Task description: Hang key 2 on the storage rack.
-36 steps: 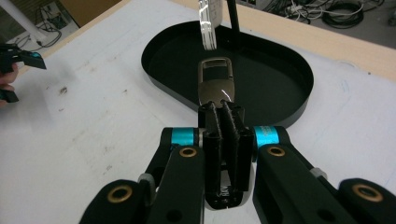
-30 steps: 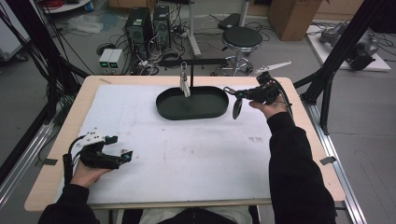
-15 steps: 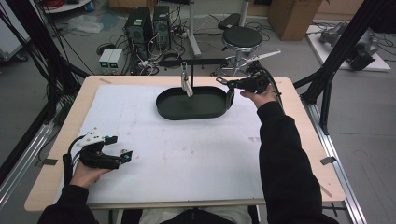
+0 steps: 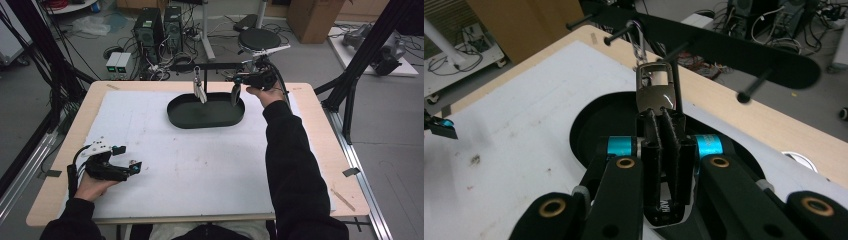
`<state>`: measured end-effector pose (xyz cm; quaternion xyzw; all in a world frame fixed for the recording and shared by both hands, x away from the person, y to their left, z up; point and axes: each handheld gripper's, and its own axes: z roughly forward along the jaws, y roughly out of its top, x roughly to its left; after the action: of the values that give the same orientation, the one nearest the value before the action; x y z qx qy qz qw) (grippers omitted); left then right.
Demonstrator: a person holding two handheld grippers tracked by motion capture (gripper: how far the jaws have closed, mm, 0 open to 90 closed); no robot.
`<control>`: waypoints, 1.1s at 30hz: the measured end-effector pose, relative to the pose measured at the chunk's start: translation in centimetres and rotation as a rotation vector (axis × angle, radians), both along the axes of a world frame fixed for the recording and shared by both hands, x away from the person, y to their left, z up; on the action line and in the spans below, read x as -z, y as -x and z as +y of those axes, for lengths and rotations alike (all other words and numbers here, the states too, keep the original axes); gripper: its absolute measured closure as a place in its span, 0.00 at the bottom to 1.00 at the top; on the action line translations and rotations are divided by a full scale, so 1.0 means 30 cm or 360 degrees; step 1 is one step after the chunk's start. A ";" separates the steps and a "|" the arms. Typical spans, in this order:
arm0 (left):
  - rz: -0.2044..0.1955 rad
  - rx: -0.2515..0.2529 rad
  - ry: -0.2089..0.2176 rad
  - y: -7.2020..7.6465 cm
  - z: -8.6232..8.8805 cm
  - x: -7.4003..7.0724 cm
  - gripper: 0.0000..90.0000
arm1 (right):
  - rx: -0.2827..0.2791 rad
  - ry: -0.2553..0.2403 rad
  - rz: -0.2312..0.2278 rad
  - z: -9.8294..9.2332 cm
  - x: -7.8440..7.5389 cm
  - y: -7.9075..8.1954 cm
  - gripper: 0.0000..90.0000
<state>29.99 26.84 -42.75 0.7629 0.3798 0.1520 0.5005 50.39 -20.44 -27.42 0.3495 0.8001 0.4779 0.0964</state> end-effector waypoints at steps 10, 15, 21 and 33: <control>-0.0011 -0.0008 0.0001 0.007 0.010 -0.003 0.07 | 0.0029 0.0015 -0.0002 0.054 0.013 -0.036 0.97; -0.0013 -0.0014 -0.0012 0.008 0.011 0.000 0.07 | 0.0081 0.0053 -0.0014 0.069 0.031 -0.044 0.96; -0.0017 -0.0015 -0.0013 0.009 0.011 0.000 0.07 | 0.0120 0.0054 -0.0020 0.091 0.050 -0.059 0.96; -0.0023 -0.0029 -0.0012 0.006 0.018 0.002 0.07 | 0.0182 0.0129 -0.0059 0.137 0.087 -0.072 0.96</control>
<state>29.81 27.38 -42.80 0.7602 0.3826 0.1635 0.4989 52.54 -16.34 -30.05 0.3815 0.7956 0.4452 0.1525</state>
